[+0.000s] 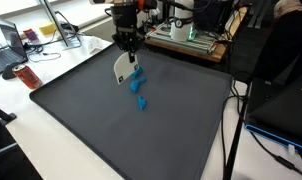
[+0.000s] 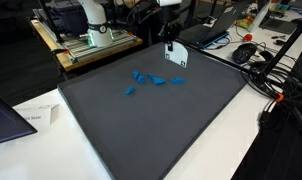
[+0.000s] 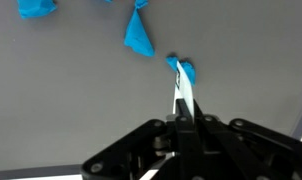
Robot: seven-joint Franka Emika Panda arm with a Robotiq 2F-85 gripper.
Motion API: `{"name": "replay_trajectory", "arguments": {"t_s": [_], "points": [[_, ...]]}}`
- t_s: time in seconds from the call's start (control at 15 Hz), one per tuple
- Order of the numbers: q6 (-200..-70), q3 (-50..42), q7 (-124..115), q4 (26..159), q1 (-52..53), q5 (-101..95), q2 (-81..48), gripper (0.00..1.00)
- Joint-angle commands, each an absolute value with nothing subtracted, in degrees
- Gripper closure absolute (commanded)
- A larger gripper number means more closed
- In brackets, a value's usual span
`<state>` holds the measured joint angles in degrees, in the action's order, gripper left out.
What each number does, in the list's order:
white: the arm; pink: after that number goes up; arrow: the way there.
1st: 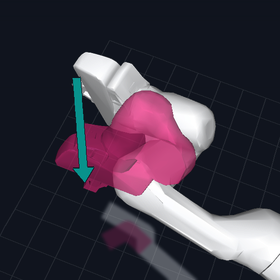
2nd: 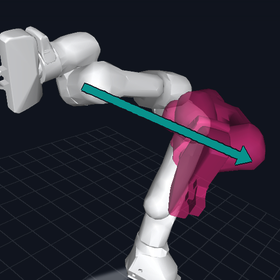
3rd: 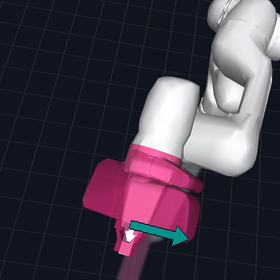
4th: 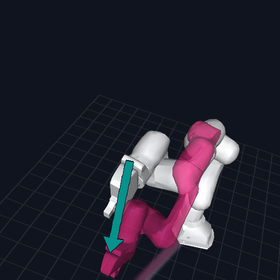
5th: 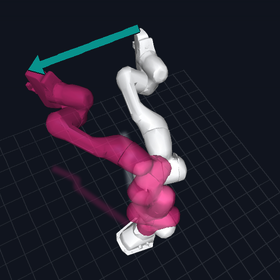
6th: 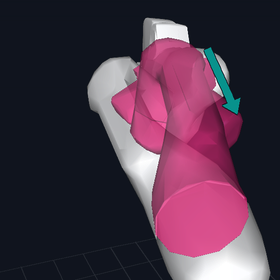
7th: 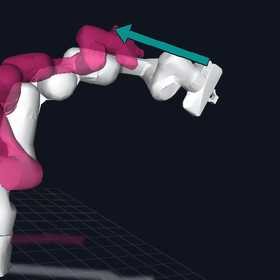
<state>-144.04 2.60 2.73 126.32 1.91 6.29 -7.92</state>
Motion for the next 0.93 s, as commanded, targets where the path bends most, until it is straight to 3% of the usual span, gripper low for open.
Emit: {"name": "replay_trajectory", "arguments": {"t_s": [0.0, 0.87], "points": [[-150.46, 3.13, 4.49, 131.45, 1.42, 9.03, -5.29, 0.99], [-150.53, 3.95, 7.46, 132.08, 0.65, 13.36, -6.75, 0.99]]}}
